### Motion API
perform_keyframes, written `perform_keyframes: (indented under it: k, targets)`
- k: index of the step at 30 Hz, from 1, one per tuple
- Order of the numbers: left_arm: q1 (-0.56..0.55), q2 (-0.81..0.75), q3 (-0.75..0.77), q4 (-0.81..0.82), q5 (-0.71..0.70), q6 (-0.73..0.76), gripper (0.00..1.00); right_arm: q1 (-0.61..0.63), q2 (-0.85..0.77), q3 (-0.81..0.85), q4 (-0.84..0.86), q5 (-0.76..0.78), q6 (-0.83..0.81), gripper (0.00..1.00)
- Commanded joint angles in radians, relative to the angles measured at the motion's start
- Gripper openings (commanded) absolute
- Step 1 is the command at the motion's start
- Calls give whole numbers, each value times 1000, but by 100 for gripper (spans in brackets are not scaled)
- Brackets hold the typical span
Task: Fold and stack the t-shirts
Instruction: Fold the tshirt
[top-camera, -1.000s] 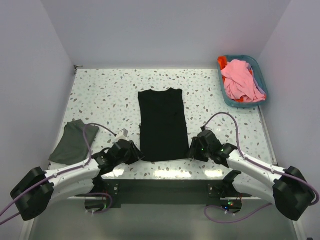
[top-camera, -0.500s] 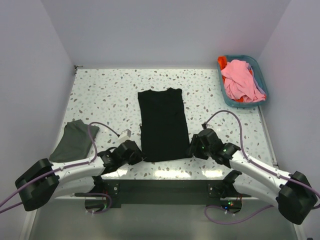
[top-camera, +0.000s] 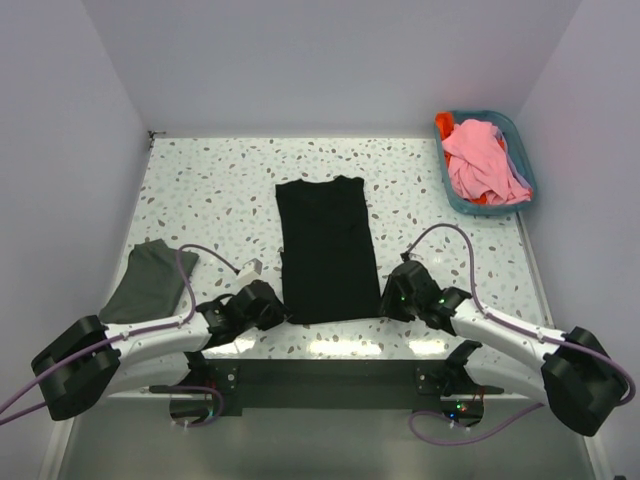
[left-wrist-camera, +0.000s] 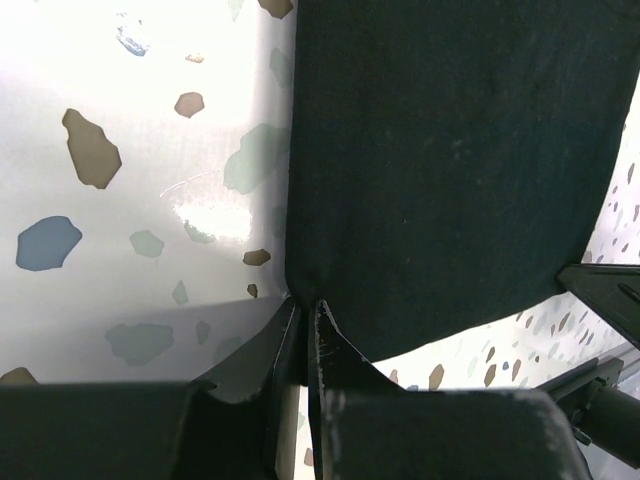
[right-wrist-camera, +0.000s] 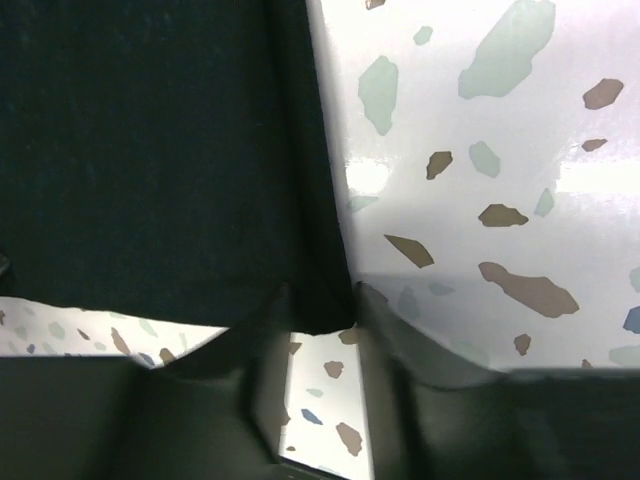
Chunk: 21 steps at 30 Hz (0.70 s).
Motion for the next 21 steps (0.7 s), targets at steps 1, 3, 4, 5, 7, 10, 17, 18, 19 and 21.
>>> perform_keyframes:
  k: [1,3,4,5,7,10,17,18,19,21]
  targets:
    - [-12,40,-49,-156,1,26,10,6,-18,-31,-12,30,15,29]
    - [-12,40,-51,-144,7,30,6,8,-31,-28,-22,28,14,21]
    - [-12,38,-51,-140,13,35,4,6,-39,-20,-35,22,12,13]
    - [-12,35,-49,-140,14,36,0,6,-53,-19,-44,19,12,10]
    - [-12,20,-52,-140,21,41,0,8,-73,-10,-67,7,6,2]
    - [-15,-9,-55,-151,25,44,0,8,-116,6,-110,1,-5,0]
    - [-50,-85,-29,-252,22,35,0,25,-202,24,-176,-64,-12,0]
    - [-59,-95,-11,-271,18,30,0,41,-232,26,-188,-64,-12,0]
    - [-70,-120,-2,-291,10,24,0,51,-248,36,-222,-64,-14,0]
    - [-95,-144,35,-355,11,20,0,78,-301,58,-265,-59,-21,0]
